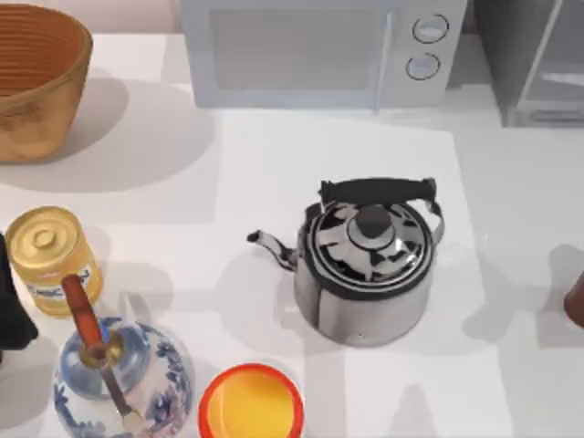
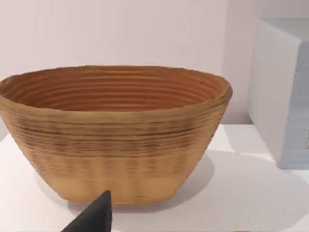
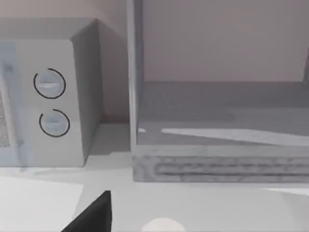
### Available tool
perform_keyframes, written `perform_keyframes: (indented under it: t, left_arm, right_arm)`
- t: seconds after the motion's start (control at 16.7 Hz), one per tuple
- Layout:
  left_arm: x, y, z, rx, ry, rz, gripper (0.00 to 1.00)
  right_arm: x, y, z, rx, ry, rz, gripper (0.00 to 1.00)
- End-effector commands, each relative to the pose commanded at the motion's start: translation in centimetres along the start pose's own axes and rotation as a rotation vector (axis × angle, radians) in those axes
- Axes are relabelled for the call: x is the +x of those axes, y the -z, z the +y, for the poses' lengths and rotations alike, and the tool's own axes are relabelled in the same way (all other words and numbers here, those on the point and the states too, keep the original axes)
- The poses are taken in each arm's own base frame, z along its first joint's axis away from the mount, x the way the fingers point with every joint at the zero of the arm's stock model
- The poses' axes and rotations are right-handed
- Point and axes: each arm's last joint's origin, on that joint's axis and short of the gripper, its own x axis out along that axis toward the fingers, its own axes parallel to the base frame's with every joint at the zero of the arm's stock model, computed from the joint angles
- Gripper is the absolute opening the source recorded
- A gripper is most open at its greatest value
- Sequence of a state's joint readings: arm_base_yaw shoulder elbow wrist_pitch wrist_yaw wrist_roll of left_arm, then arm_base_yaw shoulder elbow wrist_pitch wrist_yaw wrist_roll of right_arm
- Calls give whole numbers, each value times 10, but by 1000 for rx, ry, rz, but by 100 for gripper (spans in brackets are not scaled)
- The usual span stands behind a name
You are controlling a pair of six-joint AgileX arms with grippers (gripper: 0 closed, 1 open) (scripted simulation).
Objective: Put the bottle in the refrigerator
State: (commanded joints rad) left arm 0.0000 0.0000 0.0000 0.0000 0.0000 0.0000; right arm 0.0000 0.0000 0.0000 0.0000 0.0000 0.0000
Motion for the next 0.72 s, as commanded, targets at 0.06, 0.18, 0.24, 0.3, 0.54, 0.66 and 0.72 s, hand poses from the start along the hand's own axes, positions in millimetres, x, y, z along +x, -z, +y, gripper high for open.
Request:
perform_keyframes:
  t: [0.06,0.18,0.24,0.3,0.54,0.66,0.72]
  left_arm:
    - [0,0,0,0,0,0,100]
    - [0,0,0,0,0,0,100]
    - [0,0,0,0,0,0,100]
    - [0,0,0,0,0,0,100]
    - [0,0,0,0,0,0,100]
    - [0,0,0,0,0,0,100]
    - [0,0,0,0,0,0,100]
  right_arm:
    - [0,0,0,0,0,0,100]
    - [0,-1,0,-10,-5,1,100]
    - [1,-2,-1,-28,-16,3,100]
    - [3,-4,-1,-53,-31,5,100]
    - [16,-21,-7,-184,-147,4,100]
    - [29,-30,-14,-249,-232,5,100]
    - [37,-32,-19,-278,-279,9,100]
